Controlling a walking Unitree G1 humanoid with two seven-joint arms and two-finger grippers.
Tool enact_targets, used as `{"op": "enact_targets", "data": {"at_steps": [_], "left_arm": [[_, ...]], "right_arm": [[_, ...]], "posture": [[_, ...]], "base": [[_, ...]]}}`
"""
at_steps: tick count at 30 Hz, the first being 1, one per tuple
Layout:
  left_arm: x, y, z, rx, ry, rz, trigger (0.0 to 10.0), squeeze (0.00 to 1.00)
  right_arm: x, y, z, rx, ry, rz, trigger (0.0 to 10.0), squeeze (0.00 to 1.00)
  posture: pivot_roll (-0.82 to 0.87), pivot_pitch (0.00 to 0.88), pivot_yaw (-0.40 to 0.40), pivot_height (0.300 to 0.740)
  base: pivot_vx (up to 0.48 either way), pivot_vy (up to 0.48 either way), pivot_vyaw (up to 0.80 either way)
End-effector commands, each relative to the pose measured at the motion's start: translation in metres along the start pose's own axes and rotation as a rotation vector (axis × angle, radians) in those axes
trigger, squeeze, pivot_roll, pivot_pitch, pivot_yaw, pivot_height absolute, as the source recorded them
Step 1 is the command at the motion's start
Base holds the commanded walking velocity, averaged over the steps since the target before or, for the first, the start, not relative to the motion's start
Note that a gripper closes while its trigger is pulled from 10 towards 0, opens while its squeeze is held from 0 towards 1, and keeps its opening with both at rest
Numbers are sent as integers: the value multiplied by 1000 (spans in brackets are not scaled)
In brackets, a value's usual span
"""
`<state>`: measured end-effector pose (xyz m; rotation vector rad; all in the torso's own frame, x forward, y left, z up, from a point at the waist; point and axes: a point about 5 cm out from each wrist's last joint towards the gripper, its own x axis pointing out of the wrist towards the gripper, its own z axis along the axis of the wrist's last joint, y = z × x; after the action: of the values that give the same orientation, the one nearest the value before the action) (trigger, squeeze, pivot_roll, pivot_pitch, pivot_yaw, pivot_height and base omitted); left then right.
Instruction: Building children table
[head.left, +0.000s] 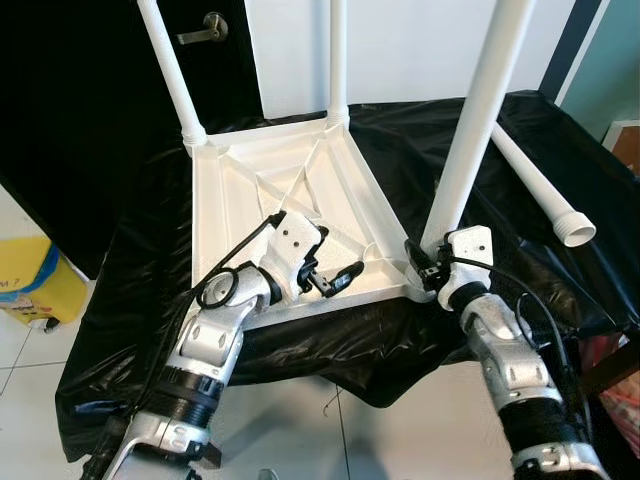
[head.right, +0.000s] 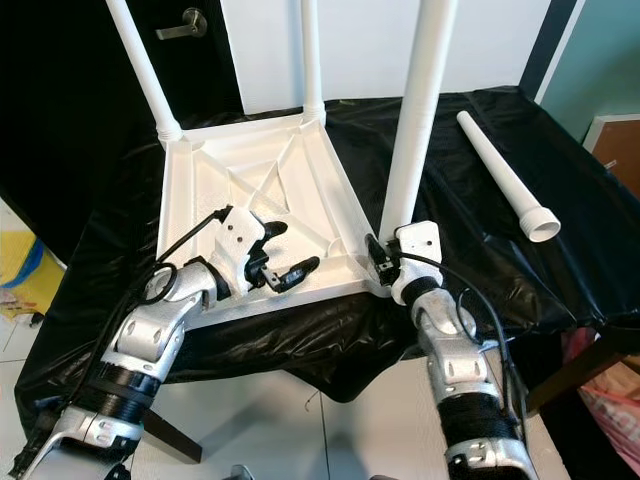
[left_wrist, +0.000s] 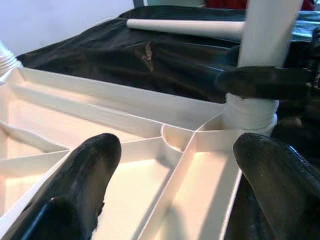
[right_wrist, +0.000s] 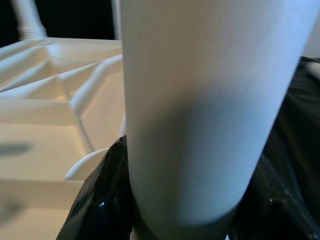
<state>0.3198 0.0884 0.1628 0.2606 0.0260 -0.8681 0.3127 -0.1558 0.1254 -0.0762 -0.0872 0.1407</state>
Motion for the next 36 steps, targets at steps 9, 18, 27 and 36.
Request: {"op": "enact_targets", "data": {"at_steps": [9,18,27,36], "left_arm": [[-1,33,-3,21,64,323,10000,0],[4,34,4,40,30,290,10000,0],[6,31,6,-1,16,233,10000,0],[6,17,2,-18,14,106,10000,0]], "right_arm": [[-16,10,-9,53,73,-282,10000,0],[-20,9,-2,51,46,-295,10000,1000],[-33,8,4,20,-10,-227,10000,1000],[-65,-2,0,3,-35,-128,10000,0]], "posture": [[-128,16,42,740],[-133,23,44,740],[-136,28,42,740],[-149,45,55,740]], "base": [[0,0,0],[0,0,0],[0,0,0],[0,0,0]]}}
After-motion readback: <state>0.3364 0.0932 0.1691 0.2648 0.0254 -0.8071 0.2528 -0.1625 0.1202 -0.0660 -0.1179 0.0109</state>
